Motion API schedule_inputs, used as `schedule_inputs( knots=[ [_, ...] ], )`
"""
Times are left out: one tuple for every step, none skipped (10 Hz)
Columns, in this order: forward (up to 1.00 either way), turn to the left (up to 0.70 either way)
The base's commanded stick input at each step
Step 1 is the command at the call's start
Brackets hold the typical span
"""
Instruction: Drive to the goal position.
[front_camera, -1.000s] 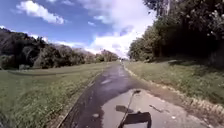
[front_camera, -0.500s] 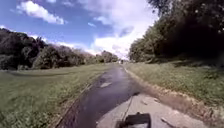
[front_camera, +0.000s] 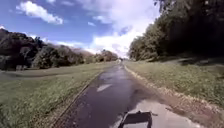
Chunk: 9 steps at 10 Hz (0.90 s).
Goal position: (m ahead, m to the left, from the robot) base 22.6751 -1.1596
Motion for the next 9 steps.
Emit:
schedule_inputs(
  knots=[
    [0.70, 0.01],
    [0.70, 0.01],
    [0.70, 0.01],
    [0.70, 0.01],
    [0.70, 0.01],
    [0.70, 0.01],
    [0.70, 0.01],
    [0.70, 0.01],
    [0.70, 0.01]
  ],
)
